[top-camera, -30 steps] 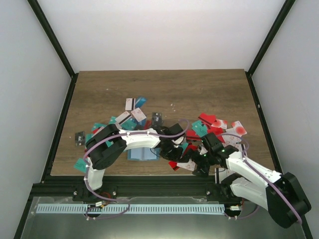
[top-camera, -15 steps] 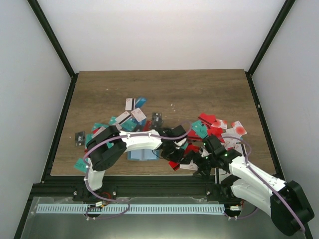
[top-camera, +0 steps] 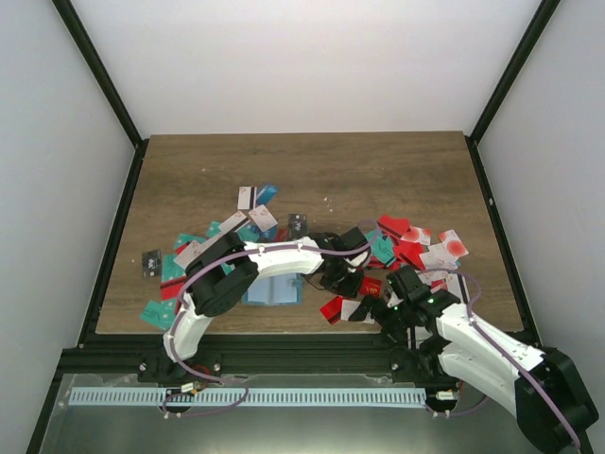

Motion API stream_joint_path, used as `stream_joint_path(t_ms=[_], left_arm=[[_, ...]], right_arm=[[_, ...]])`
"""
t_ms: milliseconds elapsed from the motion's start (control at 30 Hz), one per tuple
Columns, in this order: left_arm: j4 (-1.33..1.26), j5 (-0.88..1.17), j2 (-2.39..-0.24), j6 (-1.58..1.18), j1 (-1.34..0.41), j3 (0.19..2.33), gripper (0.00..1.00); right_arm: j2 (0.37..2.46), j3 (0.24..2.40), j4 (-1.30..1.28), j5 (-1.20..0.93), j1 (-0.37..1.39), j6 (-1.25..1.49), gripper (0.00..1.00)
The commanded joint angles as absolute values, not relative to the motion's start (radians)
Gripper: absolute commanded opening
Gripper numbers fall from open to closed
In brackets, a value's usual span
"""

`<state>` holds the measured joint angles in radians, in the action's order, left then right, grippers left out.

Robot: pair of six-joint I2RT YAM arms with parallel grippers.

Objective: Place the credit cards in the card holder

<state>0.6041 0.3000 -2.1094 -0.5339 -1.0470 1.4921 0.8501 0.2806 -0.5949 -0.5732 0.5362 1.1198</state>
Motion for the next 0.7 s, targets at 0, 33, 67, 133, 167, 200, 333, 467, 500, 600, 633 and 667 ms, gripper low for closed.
stream_joint_path(t_ms=[0,33,67,133,167,200,333,467,500,600,633,667], left_arm=[[0.627,0.313,-2.135,-0.509,-1.048,1.462,0.08],[0.618,0.322,-2.131,-0.510,-1.050,1.446,0.08],[0.610,0.328,-2.124,-0.511,-1.052,1.428,0.08],[0.594,0.339,-2.108,-0.517,-1.057,1.389,0.08],[0.585,0.343,-2.099,-0.520,-1.062,1.371,0.08],[0.577,0.347,-2.091,-0.523,-1.069,1.353,0.08],[0.549,0.370,-2.067,-0.526,-1.103,1.304,0.08],[0.533,0.388,-2.066,-0.529,-1.133,1.287,0.08],[0.528,0.389,-2.063,-0.534,-1.138,1.282,0.08],[0.503,0.397,-2.050,-0.550,-1.145,1.262,0.08],[0.494,0.403,-2.044,-0.555,-1.146,1.255,0.08],[0.488,0.407,-2.039,-0.559,-1.147,1.249,0.08]], right_arm=[[0.833,0.242,-0.722,-0.509,0.545,1.137,1.00],[0.827,0.238,-0.720,-0.512,0.544,1.141,1.00],[0.823,0.232,-0.719,-0.515,0.545,1.147,1.00],[0.810,0.216,-0.704,-0.527,0.544,1.166,1.00],[0.801,0.207,-0.691,-0.533,0.545,1.181,1.00],[0.785,0.197,-0.679,-0.536,0.545,1.201,1.00],[0.714,0.158,-0.598,-0.545,0.545,1.296,0.99],[0.633,0.125,-0.575,-0.521,0.545,1.372,0.98],[0.610,0.119,-0.576,-0.513,0.545,1.392,0.97],[0.539,0.094,-0.585,-0.496,0.545,1.446,0.93],[0.518,0.086,-0.589,-0.492,0.545,1.464,0.91],[0.501,0.079,-0.594,-0.491,0.545,1.475,0.88]])
